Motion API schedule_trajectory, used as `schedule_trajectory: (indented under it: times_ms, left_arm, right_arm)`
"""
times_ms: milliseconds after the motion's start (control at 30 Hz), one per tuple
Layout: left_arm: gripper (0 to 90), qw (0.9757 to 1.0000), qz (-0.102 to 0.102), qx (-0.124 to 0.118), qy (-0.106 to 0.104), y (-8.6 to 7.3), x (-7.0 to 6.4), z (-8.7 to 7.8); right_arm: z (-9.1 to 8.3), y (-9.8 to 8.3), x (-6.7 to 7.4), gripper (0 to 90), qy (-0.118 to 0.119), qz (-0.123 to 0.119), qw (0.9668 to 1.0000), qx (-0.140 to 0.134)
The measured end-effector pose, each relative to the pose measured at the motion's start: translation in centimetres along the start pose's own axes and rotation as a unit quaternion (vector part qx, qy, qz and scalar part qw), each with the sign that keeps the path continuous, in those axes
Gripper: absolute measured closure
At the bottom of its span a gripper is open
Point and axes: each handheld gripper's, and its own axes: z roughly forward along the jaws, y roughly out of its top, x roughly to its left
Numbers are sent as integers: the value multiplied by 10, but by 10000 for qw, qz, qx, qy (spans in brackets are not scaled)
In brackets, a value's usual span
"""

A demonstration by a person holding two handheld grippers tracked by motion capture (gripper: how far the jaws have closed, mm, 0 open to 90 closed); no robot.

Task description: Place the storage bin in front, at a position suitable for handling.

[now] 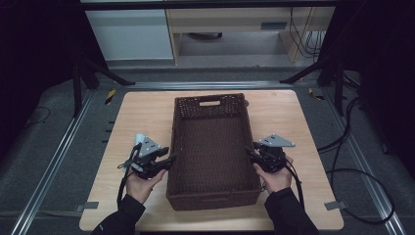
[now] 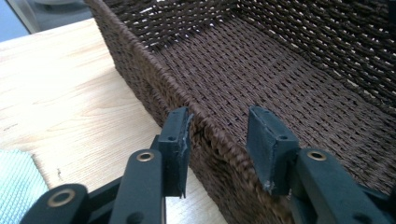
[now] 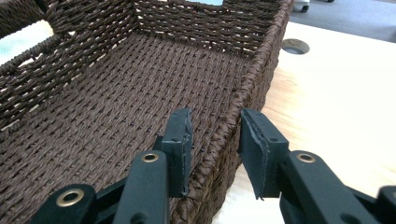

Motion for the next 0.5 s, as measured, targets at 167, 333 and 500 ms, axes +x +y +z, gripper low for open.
schedule_trajectory:
  times_ms: [167, 333, 500]
  left_arm:
    - [609, 9999, 121, 12, 107, 3, 2, 4]
    - [629, 9997, 149, -78, 168, 5, 7, 11]
    - [644, 9997, 136, -108, 185, 8, 12, 16]
  right_arm:
    - [7, 3, -2, 555, 187, 26, 9998, 53]
    - [10, 4, -5, 497, 211, 60, 9998, -6]
    - [17, 6, -8, 488, 203, 200, 9996, 17]
